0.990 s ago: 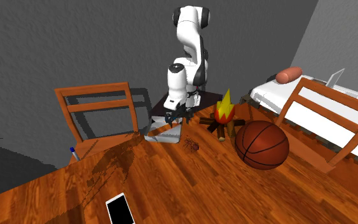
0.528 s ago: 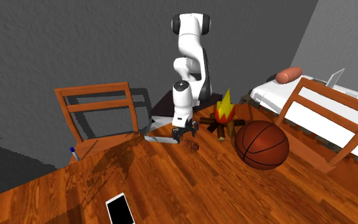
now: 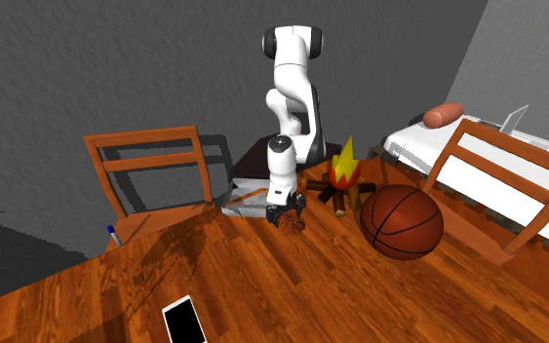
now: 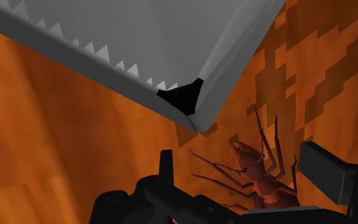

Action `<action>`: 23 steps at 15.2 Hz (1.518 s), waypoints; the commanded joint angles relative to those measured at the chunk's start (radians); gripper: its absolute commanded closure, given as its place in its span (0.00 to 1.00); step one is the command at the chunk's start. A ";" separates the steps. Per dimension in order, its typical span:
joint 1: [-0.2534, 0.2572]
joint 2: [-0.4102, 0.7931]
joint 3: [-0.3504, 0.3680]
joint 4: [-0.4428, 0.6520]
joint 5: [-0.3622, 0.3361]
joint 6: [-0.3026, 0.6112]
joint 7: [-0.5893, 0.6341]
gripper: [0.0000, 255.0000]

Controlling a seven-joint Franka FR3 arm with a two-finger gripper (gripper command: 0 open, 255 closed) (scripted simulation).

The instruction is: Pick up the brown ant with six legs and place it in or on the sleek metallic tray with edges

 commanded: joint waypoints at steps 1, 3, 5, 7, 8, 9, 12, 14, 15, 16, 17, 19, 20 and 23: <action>0.000 0.004 0.000 0.000 0.000 0.005 -0.001 0.00; 0.000 0.004 0.000 0.000 0.000 0.005 -0.001 0.00; 0.000 0.004 0.000 0.000 0.000 0.005 -0.001 0.00; 0.000 0.004 0.000 0.000 0.000 0.005 -0.001 0.00; 0.000 0.004 0.000 0.000 0.000 0.005 0.000 1.00; 0.000 0.005 0.000 0.000 0.000 0.005 0.000 1.00; 0.000 0.006 0.000 -0.001 0.001 0.007 0.000 1.00; 0.002 0.005 0.001 0.001 0.000 0.005 0.003 1.00; 0.003 0.007 0.001 0.004 -0.001 0.004 0.004 1.00; 0.002 0.008 0.001 0.005 0.000 0.004 0.003 1.00; 0.000 0.004 0.000 0.000 0.000 0.005 -0.001 1.00; 0.000 -0.019 0.000 0.000 -0.002 -0.018 0.003 1.00; 0.000 -0.030 -0.001 0.001 -0.003 -0.030 0.005 1.00; 0.000 -0.062 -0.002 0.004 -0.007 -0.066 0.010 1.00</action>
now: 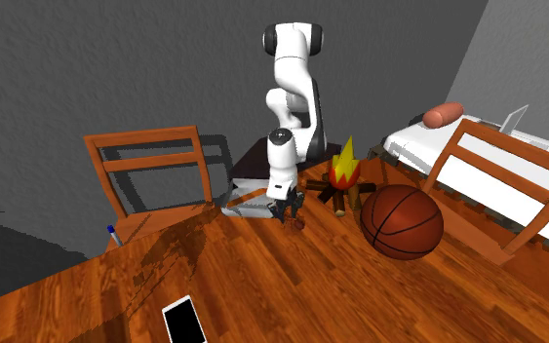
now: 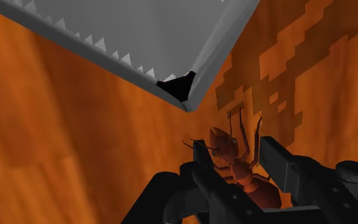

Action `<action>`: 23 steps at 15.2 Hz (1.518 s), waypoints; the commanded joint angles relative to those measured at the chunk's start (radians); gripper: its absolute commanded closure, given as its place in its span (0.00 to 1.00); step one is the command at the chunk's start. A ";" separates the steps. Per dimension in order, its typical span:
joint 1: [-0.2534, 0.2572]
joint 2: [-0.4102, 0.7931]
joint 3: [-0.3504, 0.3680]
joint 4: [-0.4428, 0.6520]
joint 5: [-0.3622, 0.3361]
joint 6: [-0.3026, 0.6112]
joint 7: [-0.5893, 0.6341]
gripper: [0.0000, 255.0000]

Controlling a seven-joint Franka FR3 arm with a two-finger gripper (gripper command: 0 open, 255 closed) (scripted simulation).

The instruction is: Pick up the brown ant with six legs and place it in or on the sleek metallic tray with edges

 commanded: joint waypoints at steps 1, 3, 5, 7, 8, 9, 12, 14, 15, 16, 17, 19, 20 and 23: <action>0.000 -0.023 -0.001 0.000 -0.002 -0.024 0.004 1.00; 0.000 -0.044 -0.002 0.003 -0.005 -0.048 0.007 1.00; 0.000 -0.064 -0.002 0.008 -0.007 -0.073 0.010 1.00; 0.000 -0.083 -0.003 0.013 -0.009 -0.097 0.013 1.00; 0.000 -0.093 -0.003 0.016 -0.010 -0.110 0.015 1.00; 0.000 -0.102 -0.004 0.019 -0.011 -0.122 0.016 1.00; -0.001 -0.129 -0.004 0.030 -0.014 -0.160 0.021 1.00; -0.001 -0.146 -0.005 0.039 -0.016 -0.185 0.024 1.00; -0.001 -0.154 -0.005 0.043 -0.017 -0.198 0.025 1.00; -0.001 -0.162 -0.005 0.048 -0.018 -0.210 0.026 1.00; -0.001 -0.168 -0.005 0.052 -0.018 -0.220 0.027 1.00; -0.024 -0.204 -0.024 0.003 -0.015 -0.211 -0.018 1.00; -0.036 -0.221 -0.035 -0.020 -0.014 -0.208 -0.040 1.00; -0.071 -0.269 -0.068 -0.081 -0.015 -0.200 -0.109 1.00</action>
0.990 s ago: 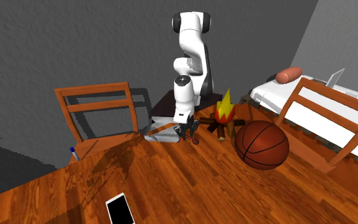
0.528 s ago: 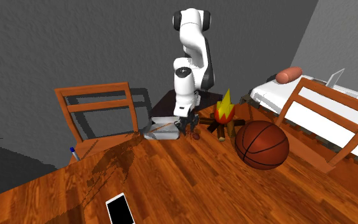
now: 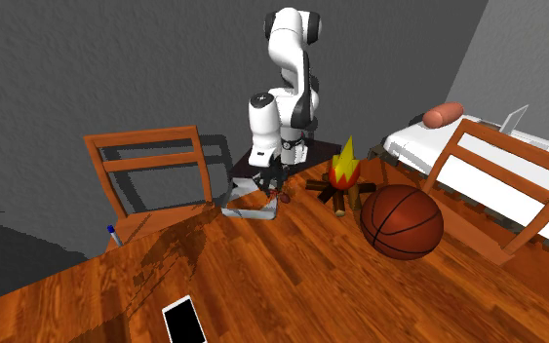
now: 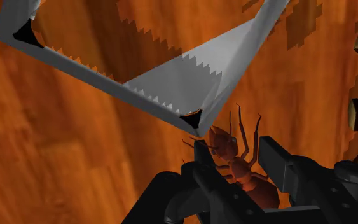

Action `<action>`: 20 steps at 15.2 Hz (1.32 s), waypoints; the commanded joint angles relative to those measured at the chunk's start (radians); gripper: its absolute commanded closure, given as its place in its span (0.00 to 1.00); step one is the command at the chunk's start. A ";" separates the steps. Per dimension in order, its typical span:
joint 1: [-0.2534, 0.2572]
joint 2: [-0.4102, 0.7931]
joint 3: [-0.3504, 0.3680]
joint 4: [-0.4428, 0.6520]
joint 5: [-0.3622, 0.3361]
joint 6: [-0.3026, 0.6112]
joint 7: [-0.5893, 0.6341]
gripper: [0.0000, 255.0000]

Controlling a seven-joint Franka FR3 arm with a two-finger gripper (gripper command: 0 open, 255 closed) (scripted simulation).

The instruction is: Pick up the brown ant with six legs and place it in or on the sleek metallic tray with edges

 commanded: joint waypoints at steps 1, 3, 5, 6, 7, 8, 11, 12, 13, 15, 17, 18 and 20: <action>-0.023 -0.031 -0.023 -0.039 -0.002 0.005 -0.046 1.00; -0.047 -0.057 -0.048 -0.073 -0.007 0.007 -0.092 1.00; -0.071 -0.081 -0.074 -0.101 -0.013 0.009 -0.139 1.00; -0.084 -0.091 -0.088 -0.114 -0.017 0.009 -0.162 1.00; -0.096 -0.101 -0.102 -0.126 -0.022 0.009 -0.186 1.00; -0.109 -0.109 -0.117 -0.136 -0.026 0.009 -0.210 1.00; -0.129 -0.112 -0.140 -0.155 -0.032 0.023 -0.251 1.00; -0.128 -0.102 -0.141 -0.160 -0.028 0.037 -0.254 1.00; -0.128 -0.092 -0.141 -0.165 -0.025 0.052 -0.257 1.00; -0.127 -0.071 -0.142 -0.173 -0.018 0.080 -0.264 1.00; -0.126 -0.050 -0.142 -0.181 -0.010 0.109 -0.271 1.00; -0.125 -0.039 -0.142 -0.185 -0.006 0.123 -0.275 1.00; -0.124 -0.016 -0.141 -0.191 0.004 0.152 -0.284 1.00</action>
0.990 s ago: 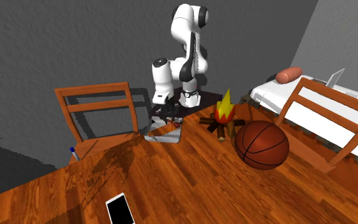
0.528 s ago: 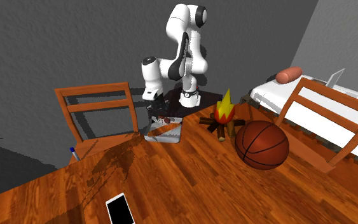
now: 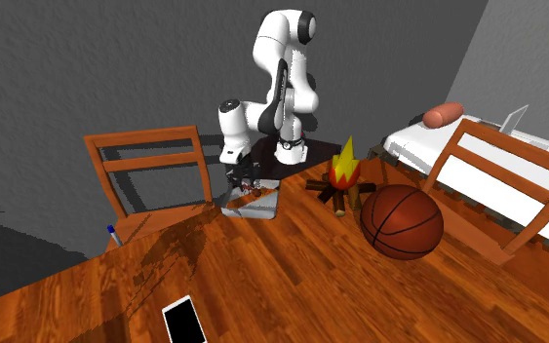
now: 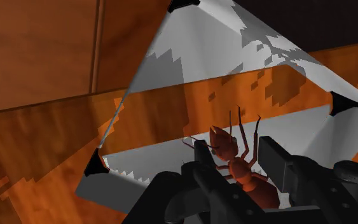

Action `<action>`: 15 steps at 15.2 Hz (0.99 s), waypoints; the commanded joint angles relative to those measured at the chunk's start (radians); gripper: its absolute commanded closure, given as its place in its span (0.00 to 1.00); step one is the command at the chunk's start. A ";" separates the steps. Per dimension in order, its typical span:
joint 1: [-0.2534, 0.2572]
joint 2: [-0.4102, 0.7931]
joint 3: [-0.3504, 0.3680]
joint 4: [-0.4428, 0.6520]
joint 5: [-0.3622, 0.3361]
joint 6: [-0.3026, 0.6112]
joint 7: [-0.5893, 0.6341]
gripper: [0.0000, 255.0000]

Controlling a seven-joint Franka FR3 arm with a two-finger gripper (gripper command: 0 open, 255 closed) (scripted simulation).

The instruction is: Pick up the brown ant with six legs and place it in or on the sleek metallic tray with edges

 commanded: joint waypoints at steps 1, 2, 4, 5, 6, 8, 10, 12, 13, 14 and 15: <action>0.001 0.023 0.000 -0.009 0.010 0.032 -0.009 1.00; 0.001 0.036 0.001 -0.011 0.015 0.046 -0.014 1.00; 0.001 0.036 0.001 -0.011 0.015 0.046 -0.014 1.00; 0.001 0.036 0.001 -0.011 0.015 0.046 -0.014 1.00; 0.001 0.036 0.001 -0.011 0.015 0.046 -0.014 1.00; 0.001 0.036 0.001 -0.011 0.015 0.046 -0.014 1.00; 0.001 0.036 0.001 -0.011 0.015 0.046 -0.014 0.00; 0.001 0.036 0.001 -0.011 0.015 0.046 -0.014 0.00; 0.001 0.036 0.001 -0.011 0.015 0.046 -0.014 0.00; 0.001 0.036 0.001 -0.011 0.015 0.046 -0.014 0.00; 0.001 0.036 0.001 -0.011 0.015 0.046 -0.014 0.00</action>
